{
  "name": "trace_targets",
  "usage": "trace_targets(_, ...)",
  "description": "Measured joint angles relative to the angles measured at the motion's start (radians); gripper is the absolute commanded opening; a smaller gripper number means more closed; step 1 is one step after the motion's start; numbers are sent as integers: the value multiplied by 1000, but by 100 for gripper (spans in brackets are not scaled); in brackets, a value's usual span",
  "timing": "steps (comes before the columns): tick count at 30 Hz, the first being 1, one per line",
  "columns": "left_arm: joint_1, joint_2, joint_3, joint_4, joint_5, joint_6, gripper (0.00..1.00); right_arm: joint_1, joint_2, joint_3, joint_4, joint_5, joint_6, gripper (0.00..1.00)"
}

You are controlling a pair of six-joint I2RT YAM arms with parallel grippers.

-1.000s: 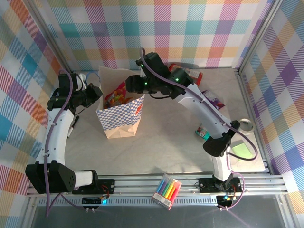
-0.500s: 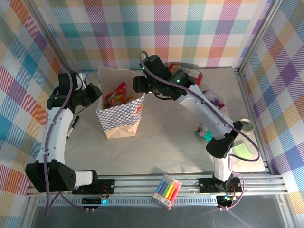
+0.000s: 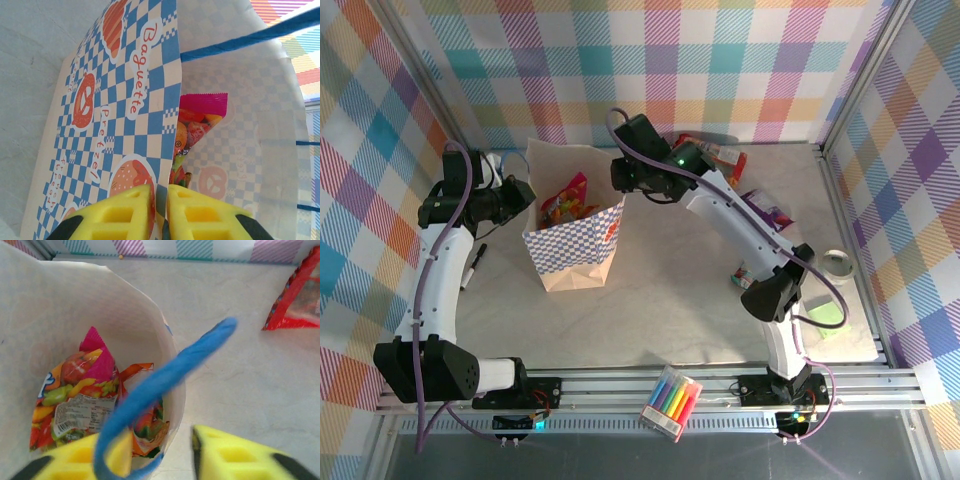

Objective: Place the snacks into the paper bag

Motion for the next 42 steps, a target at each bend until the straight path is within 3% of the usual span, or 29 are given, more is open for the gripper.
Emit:
trace_targets(4,0,0,0,-4,12,4,26,-17,20,11,-1,-9,-5,0)
trace_targets(9,0,1,0,-8,53,24,37,-29,20,12,-7,-16,-9,0)
trace_targets(14,0,-1,0,-11,125,50,41,-30,19,11,-11,-14,-10,0)
trace_targets(26,0,-59,-27,-23,160,80,44,-52,-28,-77,11,12,-17,0)
trace_targets(42,0,-95,-69,-43,125,75,45,-75,-90,-140,26,33,-44,0)
